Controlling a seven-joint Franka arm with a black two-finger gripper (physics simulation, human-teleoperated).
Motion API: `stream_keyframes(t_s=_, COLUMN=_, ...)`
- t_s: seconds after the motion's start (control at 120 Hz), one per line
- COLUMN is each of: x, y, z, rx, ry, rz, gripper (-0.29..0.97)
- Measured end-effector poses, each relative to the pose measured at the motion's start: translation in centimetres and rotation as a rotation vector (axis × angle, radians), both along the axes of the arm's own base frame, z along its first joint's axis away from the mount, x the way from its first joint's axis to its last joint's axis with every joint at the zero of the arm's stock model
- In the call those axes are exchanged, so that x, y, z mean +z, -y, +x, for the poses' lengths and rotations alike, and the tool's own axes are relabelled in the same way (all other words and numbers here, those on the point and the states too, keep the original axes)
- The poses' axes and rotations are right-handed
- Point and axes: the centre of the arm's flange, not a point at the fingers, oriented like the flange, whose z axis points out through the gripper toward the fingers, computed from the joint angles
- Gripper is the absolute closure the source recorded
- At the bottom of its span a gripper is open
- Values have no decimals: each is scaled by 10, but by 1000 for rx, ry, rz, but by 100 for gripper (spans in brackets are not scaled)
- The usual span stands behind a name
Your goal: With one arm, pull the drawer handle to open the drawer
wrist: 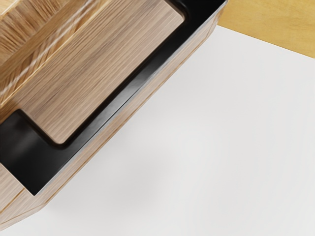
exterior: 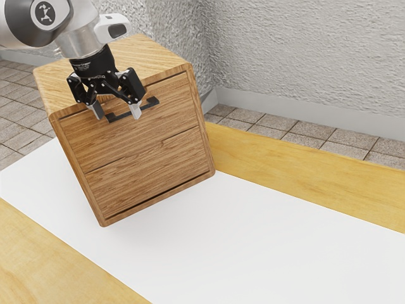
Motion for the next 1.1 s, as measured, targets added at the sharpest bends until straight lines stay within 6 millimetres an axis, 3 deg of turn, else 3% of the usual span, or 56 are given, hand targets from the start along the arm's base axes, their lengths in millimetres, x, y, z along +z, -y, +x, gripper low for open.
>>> stream_keyframes(t_s=0.367, x=1, y=-1, z=0, rx=3, ry=3, rz=0, gripper=0)
stream_keyframes(t_s=0.417, x=5, y=0, z=-2, rx=2, ry=10, rz=1, gripper=0)
stream_keyframes(t_s=0.492, x=34, y=4, z=-13, rx=-2, ry=58, rz=17, gripper=0)
stream_keyframes(t_s=0.575, x=72, y=13, z=-31, rx=-14, ry=126, rz=48, gripper=0)
stream_keyframes(t_s=0.7, x=104, y=35, z=-51, rx=-48, ry=180, rz=79, gripper=0)
stream_keyframes(t_s=1.1, x=112, y=99, z=-53, rx=-172, ry=193, rz=90, gripper=0)
